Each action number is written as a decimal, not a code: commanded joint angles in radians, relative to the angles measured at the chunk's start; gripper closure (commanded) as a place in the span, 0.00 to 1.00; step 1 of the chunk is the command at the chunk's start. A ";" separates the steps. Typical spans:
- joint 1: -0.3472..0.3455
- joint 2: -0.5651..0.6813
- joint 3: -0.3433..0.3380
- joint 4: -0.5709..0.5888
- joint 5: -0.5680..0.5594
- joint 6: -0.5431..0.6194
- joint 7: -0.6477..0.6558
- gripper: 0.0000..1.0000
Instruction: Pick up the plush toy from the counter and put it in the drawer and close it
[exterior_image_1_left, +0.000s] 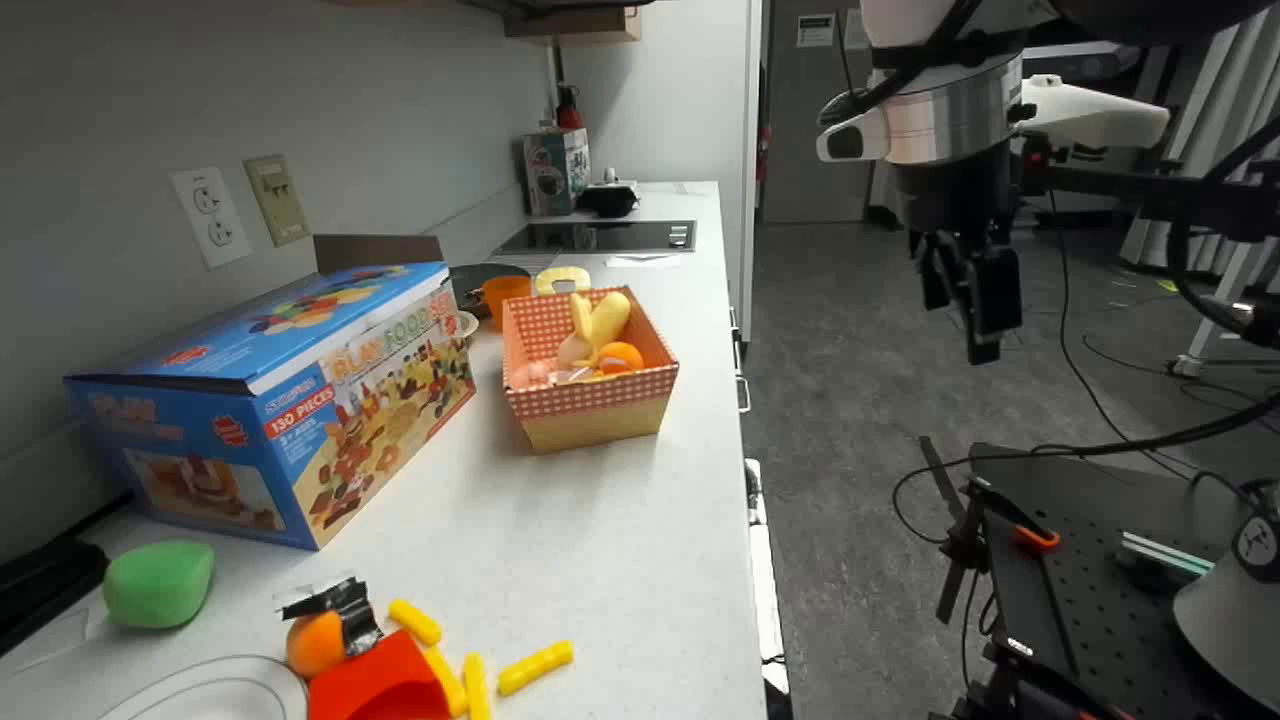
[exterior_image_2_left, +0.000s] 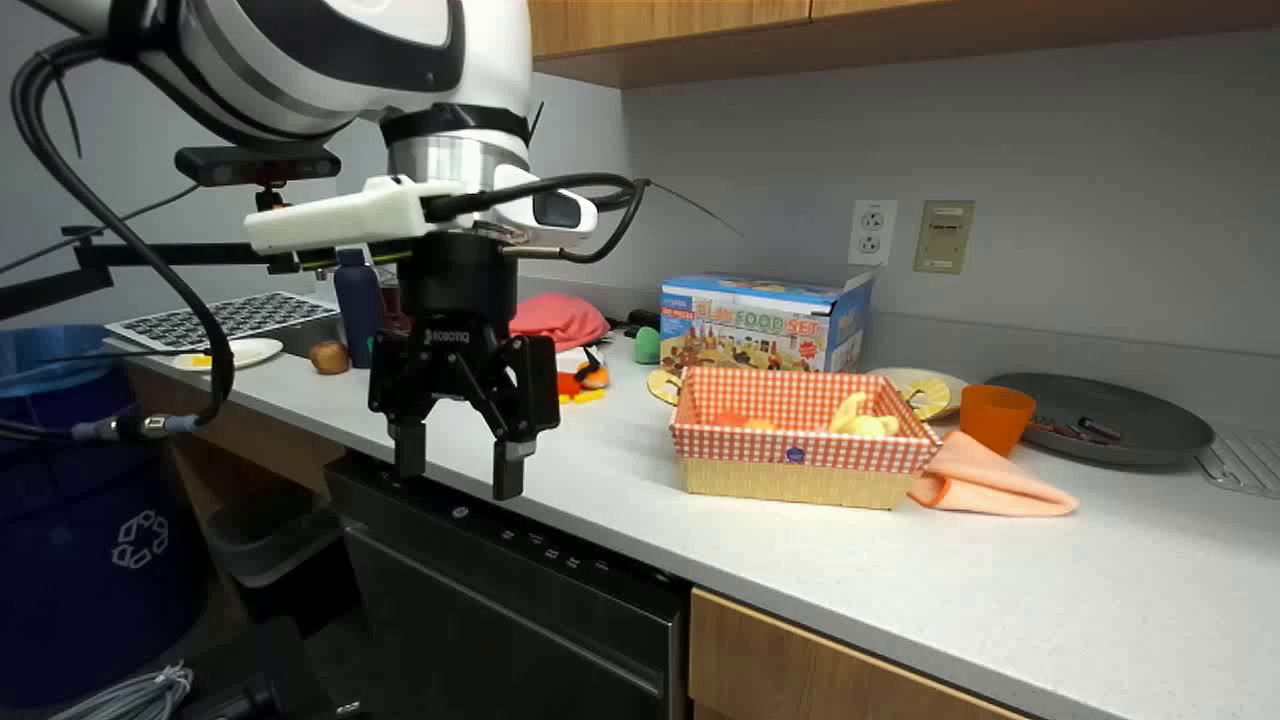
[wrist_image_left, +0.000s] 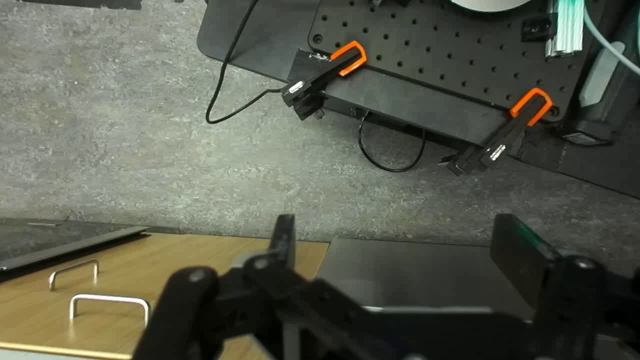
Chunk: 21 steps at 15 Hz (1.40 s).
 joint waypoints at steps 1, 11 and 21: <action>0.019 0.002 -0.018 0.002 -0.008 -0.005 0.008 0.00; 0.019 0.002 -0.018 0.002 -0.008 -0.005 0.008 0.00; -0.094 0.012 -0.255 -0.041 -0.007 0.181 -0.118 0.00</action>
